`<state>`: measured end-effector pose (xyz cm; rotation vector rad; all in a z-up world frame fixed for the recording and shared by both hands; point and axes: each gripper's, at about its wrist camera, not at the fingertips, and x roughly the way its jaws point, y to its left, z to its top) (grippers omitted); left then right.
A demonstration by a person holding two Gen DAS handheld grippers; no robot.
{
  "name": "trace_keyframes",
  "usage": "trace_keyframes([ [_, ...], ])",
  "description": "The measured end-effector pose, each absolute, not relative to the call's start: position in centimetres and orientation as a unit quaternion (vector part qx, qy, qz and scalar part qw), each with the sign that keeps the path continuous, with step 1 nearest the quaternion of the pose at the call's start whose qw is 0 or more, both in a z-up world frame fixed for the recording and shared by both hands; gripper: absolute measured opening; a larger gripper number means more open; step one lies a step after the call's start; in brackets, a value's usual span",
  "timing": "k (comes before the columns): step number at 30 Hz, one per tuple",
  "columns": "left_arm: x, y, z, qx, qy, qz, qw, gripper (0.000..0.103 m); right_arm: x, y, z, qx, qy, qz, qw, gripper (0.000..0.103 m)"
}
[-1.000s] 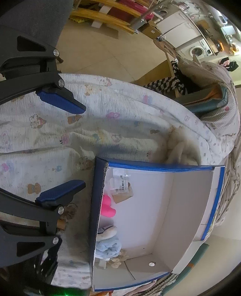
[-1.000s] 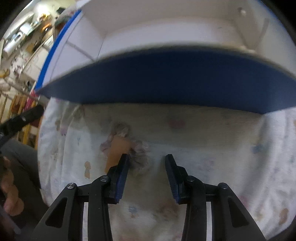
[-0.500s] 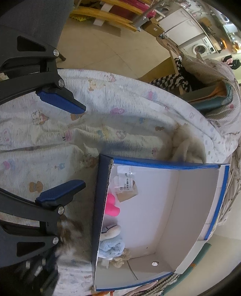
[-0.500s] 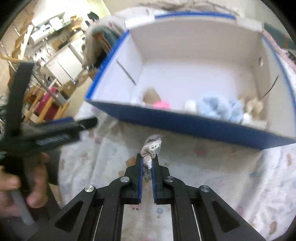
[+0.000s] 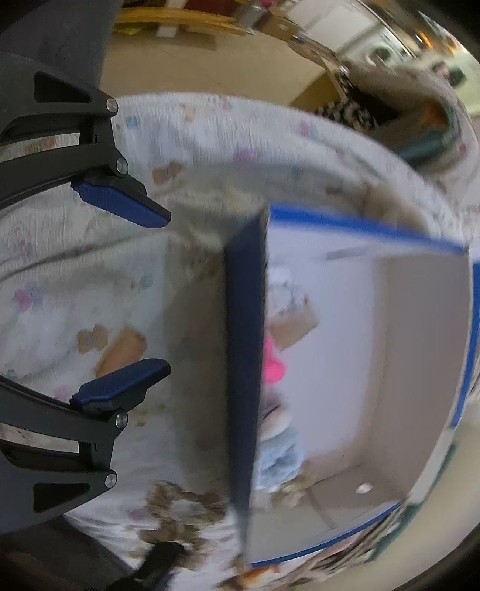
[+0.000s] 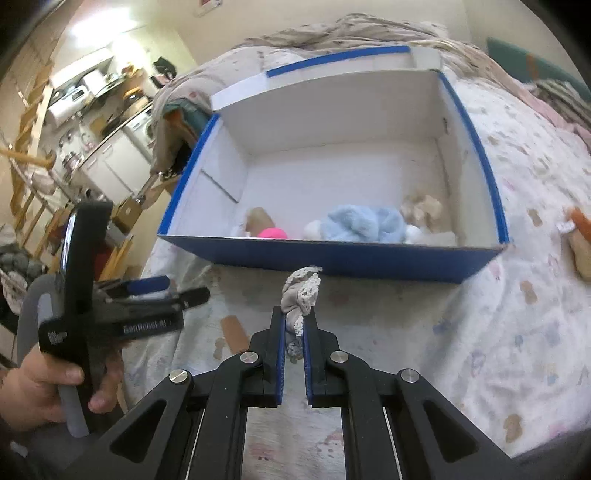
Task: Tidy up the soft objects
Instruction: 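Grasp the peach foam piece with the left tool while the right tool lifts the grey scrunchie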
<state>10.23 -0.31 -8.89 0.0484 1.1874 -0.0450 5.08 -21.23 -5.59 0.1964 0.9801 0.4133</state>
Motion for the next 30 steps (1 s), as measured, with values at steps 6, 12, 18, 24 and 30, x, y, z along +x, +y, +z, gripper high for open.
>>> trace_keyframes([
  [6,9.8,-3.7,-10.9,0.068,0.576,-0.083,0.810,0.070,5.1,-21.1,-5.4,0.105,0.453,0.200,0.862,0.010],
  [12,10.1,-5.2,-14.5,0.052,0.631,-0.129,0.763,0.041,5.3,-21.2,-5.7,0.111,0.455,0.211,0.858,0.010],
  [18,10.5,-3.4,-14.7,0.020,0.632,-0.118,0.765,0.013,5.6,-21.2,-5.9,0.116,0.455,0.210,0.858,0.010],
  [24,10.4,-0.9,-13.9,-0.010,0.629,-0.099,0.771,0.008,5.7,-21.4,-5.9,0.120,0.456,0.210,0.857,0.010],
  [30,9.1,1.0,-10.0,-0.026,0.585,-0.083,0.806,0.008,5.4,-21.5,-5.7,0.121,0.457,0.213,0.855,0.010],
])
